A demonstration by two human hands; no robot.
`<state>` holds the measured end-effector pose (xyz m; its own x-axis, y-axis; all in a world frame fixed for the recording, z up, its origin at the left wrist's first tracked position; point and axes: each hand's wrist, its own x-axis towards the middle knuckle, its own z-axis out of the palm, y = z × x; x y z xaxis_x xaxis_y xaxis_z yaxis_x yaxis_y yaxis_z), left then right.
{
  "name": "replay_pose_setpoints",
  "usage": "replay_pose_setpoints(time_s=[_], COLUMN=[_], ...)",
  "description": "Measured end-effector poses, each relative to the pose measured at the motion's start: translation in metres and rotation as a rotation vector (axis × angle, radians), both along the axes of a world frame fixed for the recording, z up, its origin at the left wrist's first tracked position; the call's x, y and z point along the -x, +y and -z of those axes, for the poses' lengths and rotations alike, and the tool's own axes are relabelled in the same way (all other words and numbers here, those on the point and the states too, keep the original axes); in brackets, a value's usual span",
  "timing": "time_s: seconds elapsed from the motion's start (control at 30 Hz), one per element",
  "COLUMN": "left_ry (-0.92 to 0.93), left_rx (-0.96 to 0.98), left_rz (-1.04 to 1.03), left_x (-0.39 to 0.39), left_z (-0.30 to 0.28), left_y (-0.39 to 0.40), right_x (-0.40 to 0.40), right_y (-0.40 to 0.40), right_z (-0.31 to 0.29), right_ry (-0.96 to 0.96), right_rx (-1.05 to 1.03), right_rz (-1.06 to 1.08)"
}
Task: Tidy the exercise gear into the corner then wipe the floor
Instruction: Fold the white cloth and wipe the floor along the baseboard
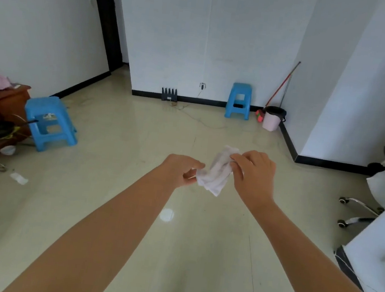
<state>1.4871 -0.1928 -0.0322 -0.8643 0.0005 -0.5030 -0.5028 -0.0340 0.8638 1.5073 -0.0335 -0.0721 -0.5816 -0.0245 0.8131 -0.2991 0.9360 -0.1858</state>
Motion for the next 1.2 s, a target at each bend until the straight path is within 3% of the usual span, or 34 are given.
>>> replay_pose_setpoints(time_s=[0.33, 0.6, 0.8, 1.0, 1.1, 1.2], left_ry=[-0.038, 0.186, 0.326, 0.387, 0.362, 0.341], left_rx=[0.014, 0.232, 0.375, 0.509, 0.485, 0.449], left_rz=[0.085, 0.135, 0.142, 0.169, 0.129, 0.130], left_x=[0.292, 0.509, 0.680, 0.830, 0.912, 1.001], left_z=[0.006, 0.031, 0.024, 0.023, 0.026, 0.030], left_y=[0.034, 0.104, 0.179, 0.233, 0.253, 0.271], right_x=[0.265, 0.467, 0.642, 0.793, 0.877, 0.970], right_y=[0.027, 0.096, 0.169, 0.217, 0.236, 0.254], right_z=[0.002, 0.037, 0.039, 0.028, 0.024, 0.021], right_ry=[-0.086, -0.338, -0.597, -0.678, -0.678, -0.652], right_rx=[0.044, 0.186, 0.398, 0.631, 0.785, 0.786], right_rz=[0.078, 0.149, 0.182, 0.125, 0.099, 0.135])
